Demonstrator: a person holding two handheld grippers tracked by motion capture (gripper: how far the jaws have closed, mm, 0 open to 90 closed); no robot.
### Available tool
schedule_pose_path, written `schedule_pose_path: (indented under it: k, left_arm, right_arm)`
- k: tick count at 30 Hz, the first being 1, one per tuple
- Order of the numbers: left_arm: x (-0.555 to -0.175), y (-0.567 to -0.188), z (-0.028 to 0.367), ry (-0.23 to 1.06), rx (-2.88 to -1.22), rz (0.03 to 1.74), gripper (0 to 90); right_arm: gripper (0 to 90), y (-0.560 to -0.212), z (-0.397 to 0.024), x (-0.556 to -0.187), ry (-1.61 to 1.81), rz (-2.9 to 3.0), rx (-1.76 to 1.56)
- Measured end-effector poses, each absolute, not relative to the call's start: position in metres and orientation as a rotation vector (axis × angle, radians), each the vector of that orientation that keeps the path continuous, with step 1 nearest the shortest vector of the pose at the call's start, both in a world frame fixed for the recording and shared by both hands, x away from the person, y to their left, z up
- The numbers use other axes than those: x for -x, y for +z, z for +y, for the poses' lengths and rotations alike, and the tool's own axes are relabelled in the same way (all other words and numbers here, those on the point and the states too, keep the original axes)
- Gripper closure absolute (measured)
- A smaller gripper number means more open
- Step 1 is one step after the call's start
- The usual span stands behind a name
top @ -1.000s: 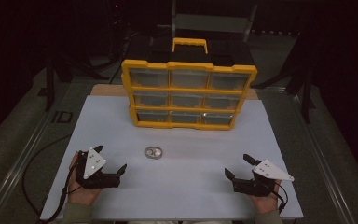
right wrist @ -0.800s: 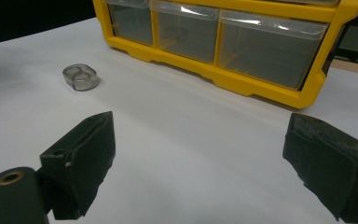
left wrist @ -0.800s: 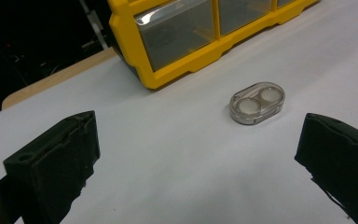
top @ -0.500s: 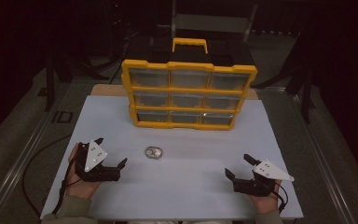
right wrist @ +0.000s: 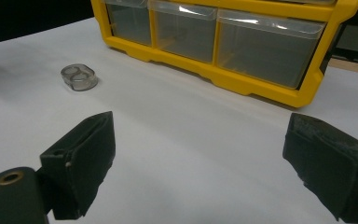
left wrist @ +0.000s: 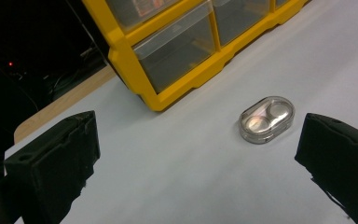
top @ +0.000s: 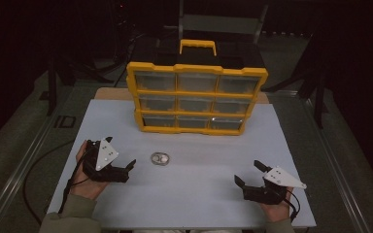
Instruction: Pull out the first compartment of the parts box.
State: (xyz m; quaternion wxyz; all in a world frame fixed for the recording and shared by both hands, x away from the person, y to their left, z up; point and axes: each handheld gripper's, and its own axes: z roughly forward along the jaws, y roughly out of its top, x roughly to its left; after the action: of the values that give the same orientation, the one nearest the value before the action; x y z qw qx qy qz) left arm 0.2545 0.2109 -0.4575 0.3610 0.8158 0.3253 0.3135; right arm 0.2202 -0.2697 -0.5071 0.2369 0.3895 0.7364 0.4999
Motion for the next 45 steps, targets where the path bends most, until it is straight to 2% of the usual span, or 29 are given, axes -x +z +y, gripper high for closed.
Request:
schedule_pose_path:
  k: [45]
  left_arm:
    - [-0.29,-0.446,0.181,0.838,-2.271,0.69,0.3]
  right_arm:
    - [9.6,-0.509,-0.267,-0.221,1.367,2.024,-1.072]
